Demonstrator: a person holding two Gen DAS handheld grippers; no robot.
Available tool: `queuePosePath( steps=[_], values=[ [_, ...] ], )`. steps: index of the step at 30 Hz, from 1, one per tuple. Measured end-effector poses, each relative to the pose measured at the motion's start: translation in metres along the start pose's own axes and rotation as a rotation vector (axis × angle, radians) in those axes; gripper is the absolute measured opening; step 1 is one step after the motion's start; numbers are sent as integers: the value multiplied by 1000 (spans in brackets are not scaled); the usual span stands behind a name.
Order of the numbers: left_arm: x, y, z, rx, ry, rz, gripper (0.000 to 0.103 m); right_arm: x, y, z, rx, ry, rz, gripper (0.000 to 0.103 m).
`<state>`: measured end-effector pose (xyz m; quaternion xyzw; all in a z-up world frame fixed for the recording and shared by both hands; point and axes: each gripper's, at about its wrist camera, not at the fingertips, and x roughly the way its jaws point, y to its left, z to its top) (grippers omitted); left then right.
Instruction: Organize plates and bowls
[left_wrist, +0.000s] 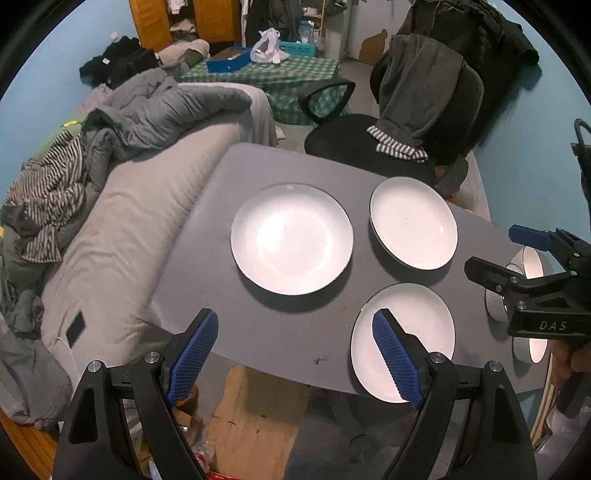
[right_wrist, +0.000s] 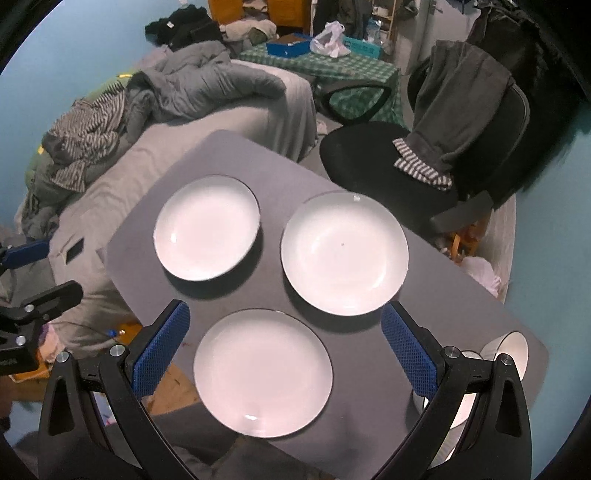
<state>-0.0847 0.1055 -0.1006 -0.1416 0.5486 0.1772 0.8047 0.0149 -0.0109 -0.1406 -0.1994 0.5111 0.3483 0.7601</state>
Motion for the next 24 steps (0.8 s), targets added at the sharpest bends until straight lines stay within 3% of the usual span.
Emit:
queuePosePath(
  steps=[8,24],
  values=[
    [41,-4,-12,5,68,-53,87,37,-9,-20,4,56,-43,101],
    [102,-32,-33,109,153,-40,87,88,-35,-56,80,146,-89,98]
  ],
)
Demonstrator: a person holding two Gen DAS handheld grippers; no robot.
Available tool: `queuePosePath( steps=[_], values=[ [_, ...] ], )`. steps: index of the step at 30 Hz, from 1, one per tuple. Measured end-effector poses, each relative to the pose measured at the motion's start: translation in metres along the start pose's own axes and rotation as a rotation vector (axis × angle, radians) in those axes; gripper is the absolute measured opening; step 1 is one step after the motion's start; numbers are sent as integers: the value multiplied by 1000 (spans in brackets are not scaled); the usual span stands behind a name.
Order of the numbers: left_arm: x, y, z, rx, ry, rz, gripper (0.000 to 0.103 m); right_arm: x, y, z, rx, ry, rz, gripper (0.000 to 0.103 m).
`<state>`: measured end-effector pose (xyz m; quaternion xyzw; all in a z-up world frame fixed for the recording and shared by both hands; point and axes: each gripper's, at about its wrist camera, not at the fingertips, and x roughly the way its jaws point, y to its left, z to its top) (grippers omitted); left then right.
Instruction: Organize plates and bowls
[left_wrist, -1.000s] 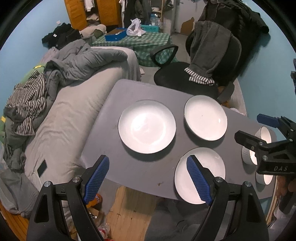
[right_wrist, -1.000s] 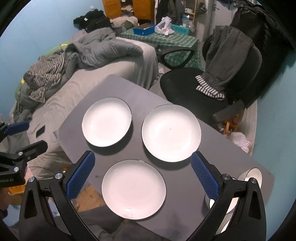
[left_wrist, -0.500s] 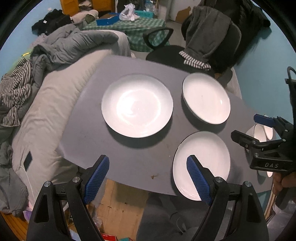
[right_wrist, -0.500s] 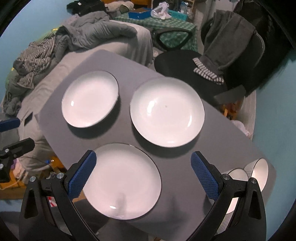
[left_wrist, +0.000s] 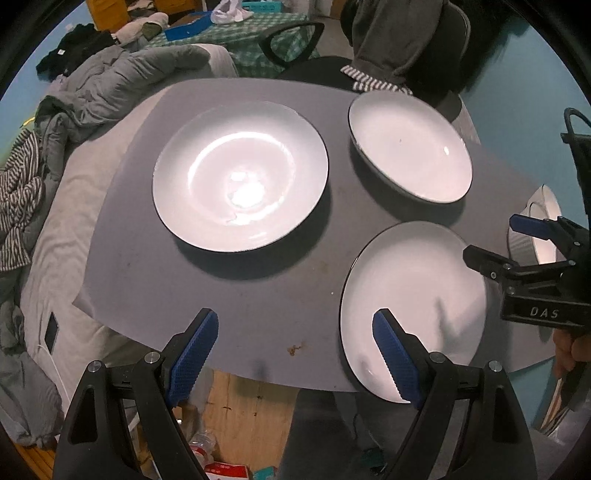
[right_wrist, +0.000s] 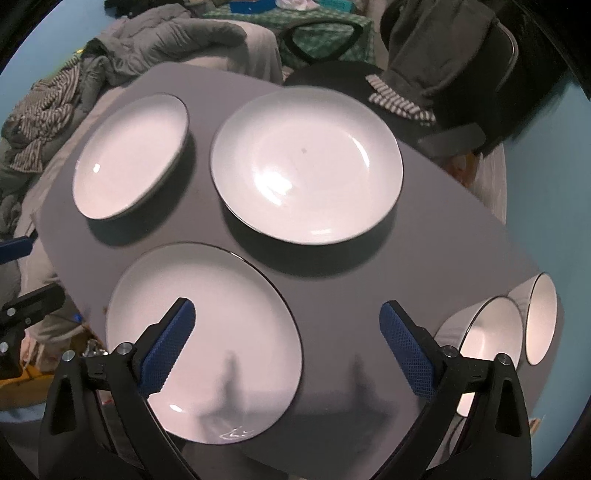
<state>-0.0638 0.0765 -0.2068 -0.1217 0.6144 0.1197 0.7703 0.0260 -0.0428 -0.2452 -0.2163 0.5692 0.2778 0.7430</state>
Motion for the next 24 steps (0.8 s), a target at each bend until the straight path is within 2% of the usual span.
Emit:
queuePosePath(
  steps=[9,18,24],
  values=[
    [26,-2,0,-7,50,-17,87,22,-4,-15,12,56,25,94],
    [48,-2,4,-45,106,-40,87,42,-12,-19,58,120,102,75],
    [58,-3,8,-59,134,-64,86,50,-20,-19,63,154,131,56]
  ],
)
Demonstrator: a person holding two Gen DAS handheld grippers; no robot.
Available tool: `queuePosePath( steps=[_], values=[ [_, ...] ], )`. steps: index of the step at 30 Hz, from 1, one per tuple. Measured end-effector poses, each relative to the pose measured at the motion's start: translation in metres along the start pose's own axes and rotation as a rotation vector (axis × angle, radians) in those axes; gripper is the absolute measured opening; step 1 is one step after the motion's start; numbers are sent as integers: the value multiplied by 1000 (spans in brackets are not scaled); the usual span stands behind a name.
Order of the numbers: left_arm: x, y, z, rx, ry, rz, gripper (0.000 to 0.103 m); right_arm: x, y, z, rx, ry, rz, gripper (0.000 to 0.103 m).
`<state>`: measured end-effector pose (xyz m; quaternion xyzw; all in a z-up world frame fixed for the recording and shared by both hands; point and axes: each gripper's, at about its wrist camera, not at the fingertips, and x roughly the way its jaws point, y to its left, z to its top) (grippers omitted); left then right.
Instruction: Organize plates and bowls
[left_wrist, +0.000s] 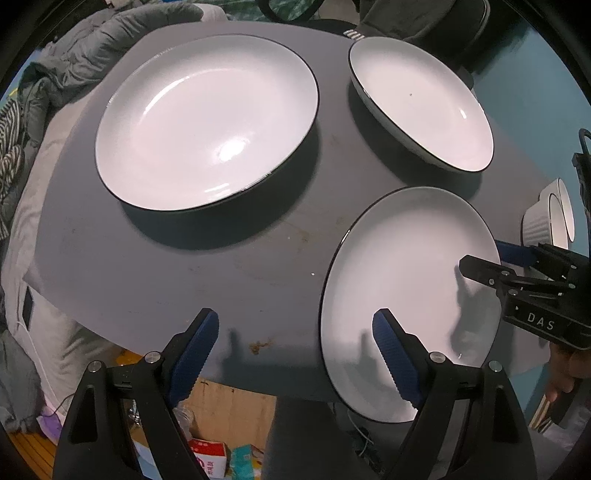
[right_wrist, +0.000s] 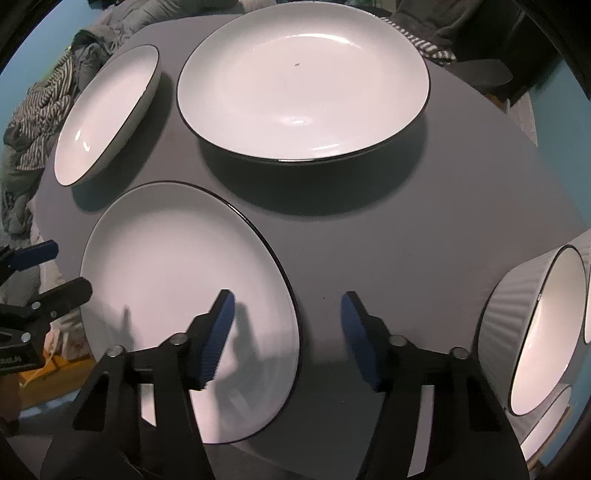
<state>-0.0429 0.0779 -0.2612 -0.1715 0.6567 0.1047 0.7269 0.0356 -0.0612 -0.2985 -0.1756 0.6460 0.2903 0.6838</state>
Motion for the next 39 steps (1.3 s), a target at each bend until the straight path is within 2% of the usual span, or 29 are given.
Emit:
queuePosePath(
  steps=[2,6,8,11,14,15,20,24,29,39],
  values=[
    [1,2,2,1,12,-7,79,3,-2,0,-5,18,11,45],
    [7,12,6,-16,35,-22,71,5,-7,4,-20,32,36,36],
    [11,13,7,-28,45,-27,63,6,-9,5,-28,37,46,32],
    [18,20,8,-56,72,-48,56,6,-13,8,-37,44,68,28],
    [26,25,3,-77,87,-60,42,7,-18,11,-48,58,83,28],
    [28,27,3,-80,91,-61,38,6,1,13,-48,65,86,28],
    [32,34,9,-100,104,-95,27,7,1,30,-59,81,104,27],
    [33,36,7,-103,109,-118,16,18,-4,28,-62,86,121,24],
    [39,30,3,-101,107,-109,16,21,-8,31,-56,96,141,22],
    [53,46,-10,-169,134,-180,15,32,-25,41,-15,142,220,17]
  ],
)
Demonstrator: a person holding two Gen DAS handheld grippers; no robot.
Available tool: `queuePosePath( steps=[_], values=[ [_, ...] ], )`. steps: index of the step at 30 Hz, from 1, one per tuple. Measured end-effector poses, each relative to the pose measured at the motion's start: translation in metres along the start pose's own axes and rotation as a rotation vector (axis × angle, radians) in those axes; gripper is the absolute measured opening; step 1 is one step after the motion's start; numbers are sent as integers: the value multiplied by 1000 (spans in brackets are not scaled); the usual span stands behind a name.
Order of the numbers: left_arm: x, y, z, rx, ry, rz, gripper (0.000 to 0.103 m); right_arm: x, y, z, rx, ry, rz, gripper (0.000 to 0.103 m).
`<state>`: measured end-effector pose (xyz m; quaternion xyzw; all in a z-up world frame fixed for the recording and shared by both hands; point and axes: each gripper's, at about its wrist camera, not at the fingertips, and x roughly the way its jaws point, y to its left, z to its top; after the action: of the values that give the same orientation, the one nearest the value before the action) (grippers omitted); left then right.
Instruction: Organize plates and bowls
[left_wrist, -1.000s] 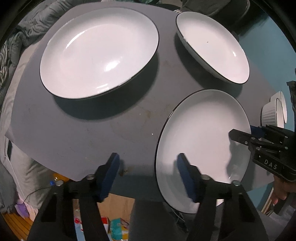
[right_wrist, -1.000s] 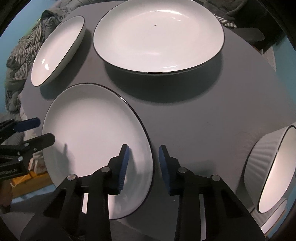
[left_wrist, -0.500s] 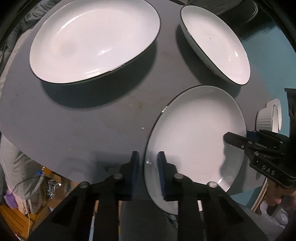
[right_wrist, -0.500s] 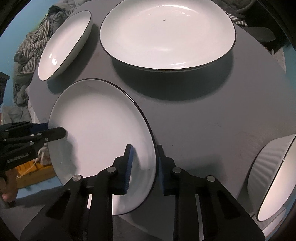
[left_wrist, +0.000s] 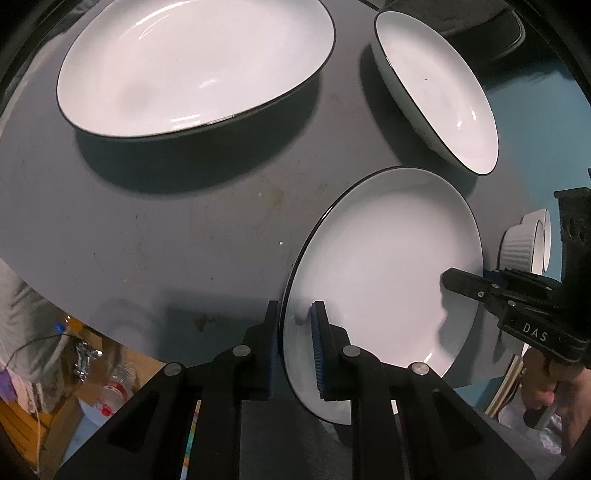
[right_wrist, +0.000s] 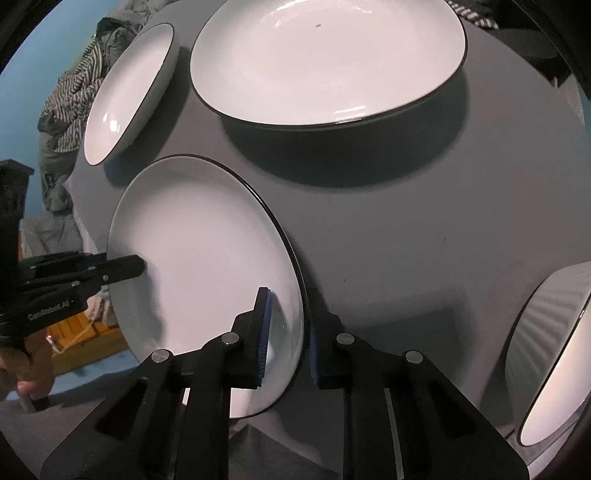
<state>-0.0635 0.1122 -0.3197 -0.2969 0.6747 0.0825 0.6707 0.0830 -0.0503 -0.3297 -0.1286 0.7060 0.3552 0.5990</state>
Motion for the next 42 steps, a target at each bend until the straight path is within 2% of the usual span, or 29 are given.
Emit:
queuePosePath(
  steps=[8,16,19,27,34,42],
  values=[
    [-12,-7,1,42,-6,15,16,8,-15,7,16,23,39,15],
    [-12,-7,-3,19,-16,21,16,4,-27,9,66,25,79,13],
    [-13,-11,-6,37,-17,50,17,6,-29,10,75,26,77,13],
    [-14,-17,-2,40,7,59,17,1,-29,4,93,37,81,13],
    [-17,-24,6,37,36,52,17,-1,-28,5,110,41,72,13],
    [-33,-32,17,35,26,38,16,-15,-26,12,106,24,72,13]
  ],
)
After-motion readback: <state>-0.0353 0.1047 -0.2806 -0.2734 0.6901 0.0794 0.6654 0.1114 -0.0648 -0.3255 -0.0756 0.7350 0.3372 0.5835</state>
